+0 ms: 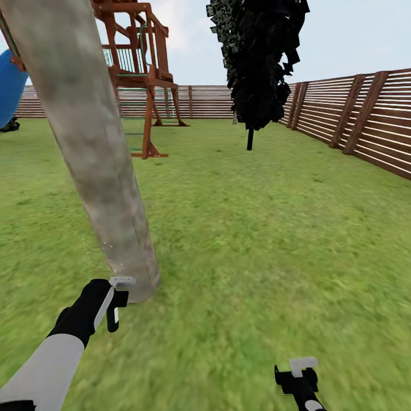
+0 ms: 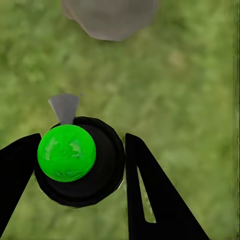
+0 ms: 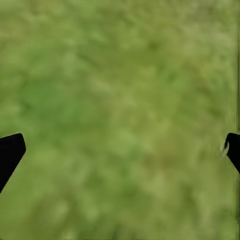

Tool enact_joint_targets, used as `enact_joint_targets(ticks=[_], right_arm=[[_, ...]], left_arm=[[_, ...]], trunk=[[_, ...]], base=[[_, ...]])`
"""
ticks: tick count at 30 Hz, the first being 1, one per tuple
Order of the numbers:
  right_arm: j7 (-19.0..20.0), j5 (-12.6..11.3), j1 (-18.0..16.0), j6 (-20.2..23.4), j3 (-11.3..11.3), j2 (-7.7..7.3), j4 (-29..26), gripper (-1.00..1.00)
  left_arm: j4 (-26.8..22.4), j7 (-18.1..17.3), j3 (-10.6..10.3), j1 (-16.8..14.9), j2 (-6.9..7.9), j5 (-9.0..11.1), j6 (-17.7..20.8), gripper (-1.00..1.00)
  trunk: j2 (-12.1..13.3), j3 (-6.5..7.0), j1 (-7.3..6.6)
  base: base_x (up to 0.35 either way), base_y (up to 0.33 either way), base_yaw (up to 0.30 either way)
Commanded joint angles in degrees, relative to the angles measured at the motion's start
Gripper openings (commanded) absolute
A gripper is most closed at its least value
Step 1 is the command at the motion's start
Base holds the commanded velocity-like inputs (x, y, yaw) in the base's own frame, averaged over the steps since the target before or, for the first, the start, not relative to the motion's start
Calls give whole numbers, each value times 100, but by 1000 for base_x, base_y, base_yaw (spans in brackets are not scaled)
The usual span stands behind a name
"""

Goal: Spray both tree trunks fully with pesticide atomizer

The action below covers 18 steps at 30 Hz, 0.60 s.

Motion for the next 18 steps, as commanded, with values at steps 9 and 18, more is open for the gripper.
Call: enact_joint_targets(ticks=[9,18], right_arm=[[-22,-46,3,-9,49,0,-2,100],[-23,-46,1,-9,49,0,-2,100]], left_arm=[[-24,-40,-8,-2,-13,-16,34,-100],[-668,-37,30,0,-92,-30,100,-100]], trunk=[[-2,-5,1],[-2,-5,1]], base=[[125,-270,9],[23,-47,259]])
